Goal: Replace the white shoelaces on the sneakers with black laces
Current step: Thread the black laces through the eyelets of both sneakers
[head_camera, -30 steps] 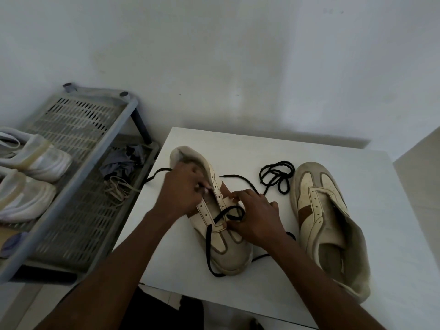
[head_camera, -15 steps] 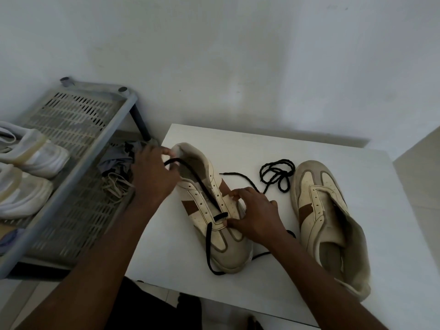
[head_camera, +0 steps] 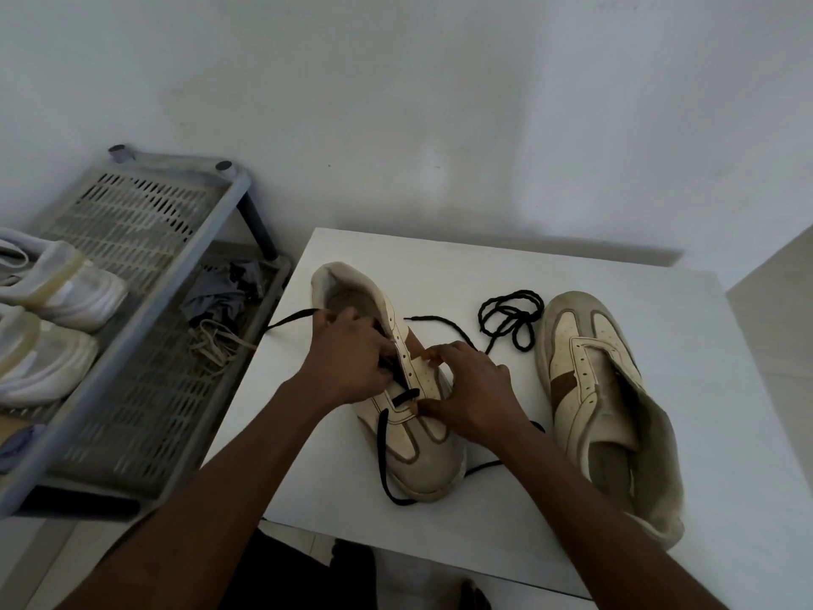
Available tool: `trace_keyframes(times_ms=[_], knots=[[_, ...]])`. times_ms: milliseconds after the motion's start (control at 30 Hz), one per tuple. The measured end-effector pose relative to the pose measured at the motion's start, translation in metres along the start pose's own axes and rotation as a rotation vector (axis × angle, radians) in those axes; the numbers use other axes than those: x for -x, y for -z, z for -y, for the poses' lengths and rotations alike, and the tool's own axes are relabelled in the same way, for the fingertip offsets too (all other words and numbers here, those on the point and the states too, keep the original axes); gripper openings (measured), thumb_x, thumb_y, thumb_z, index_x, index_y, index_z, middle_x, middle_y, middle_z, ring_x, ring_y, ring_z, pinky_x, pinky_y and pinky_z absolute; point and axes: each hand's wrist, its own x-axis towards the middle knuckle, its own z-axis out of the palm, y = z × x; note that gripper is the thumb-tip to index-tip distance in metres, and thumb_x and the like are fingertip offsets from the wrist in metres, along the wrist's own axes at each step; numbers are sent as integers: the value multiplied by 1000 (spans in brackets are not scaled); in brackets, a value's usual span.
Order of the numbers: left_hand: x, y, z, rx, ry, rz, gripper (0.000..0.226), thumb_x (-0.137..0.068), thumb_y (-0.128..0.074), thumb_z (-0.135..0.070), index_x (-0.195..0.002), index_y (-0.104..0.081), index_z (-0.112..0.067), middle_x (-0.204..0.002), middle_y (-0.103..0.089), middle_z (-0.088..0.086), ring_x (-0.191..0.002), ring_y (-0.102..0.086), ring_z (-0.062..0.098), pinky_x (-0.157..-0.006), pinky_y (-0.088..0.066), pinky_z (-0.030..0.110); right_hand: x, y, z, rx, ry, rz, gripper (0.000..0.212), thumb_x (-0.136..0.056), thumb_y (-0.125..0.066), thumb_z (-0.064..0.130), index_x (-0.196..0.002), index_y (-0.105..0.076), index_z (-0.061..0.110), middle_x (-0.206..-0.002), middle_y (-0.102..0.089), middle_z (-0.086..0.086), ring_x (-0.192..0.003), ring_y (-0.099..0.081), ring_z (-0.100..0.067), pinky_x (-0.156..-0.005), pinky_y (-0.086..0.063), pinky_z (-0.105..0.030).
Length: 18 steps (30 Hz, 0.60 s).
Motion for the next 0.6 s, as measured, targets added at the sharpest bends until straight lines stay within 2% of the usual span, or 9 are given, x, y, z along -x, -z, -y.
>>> trace_keyframes(times_ms=[133,267,433,533,600], knots=[[0,-2,-10,-70,24,13,26,-84,-59,-46,-105,-70,-35,-113,-59,-8,-120,-39,19,-105,-21,43,1,-1,0,8,7,-11,65,-70,-77,50,-127,-53,30,-122,-54,13,-115,-50,-13,-91,-34,-36],[0,-1,-9,-30,67,-122,21,-83,-59,-41,-97,-71,-31,-107,-59,-12,-117,-41,17,-102,-20,39,2,0,1,27,6,-3,65,-73,-76,50,-129,-51,29,-125,-53,11,-116,-50,-14,-93,-36,-38],[-2,-1,2,-18,80,-276,19,-82,-61,-41,-92,-73,-30,-108,-59,-13,-116,-41,16,-98,-17,37,3,0,2,-6,12,-6,64,-73,-76,47,-129,-52,29,-125,-53,12,-113,-52,-13,-94,-42,-40],[-2,3,7,48,114,-353,12,-82,-64,-32,-88,-72,-25,-107,-60,-9,-114,-45,17,-98,-18,38,3,-2,0,-15,17,-19,63,-72,-77,45,-127,-53,29,-124,-54,12,-105,-55,-13,-91,-44,-40],[-3,9,20,82,161,-390,8,-83,-64,-24,-86,-71,-26,-107,-61,-6,-110,-51,19,-100,-24,41,4,-2,0,-12,22,-23,63,-71,-78,44,-127,-53,28,-123,-55,11,-104,-56,-13,-90,-45,-40]])
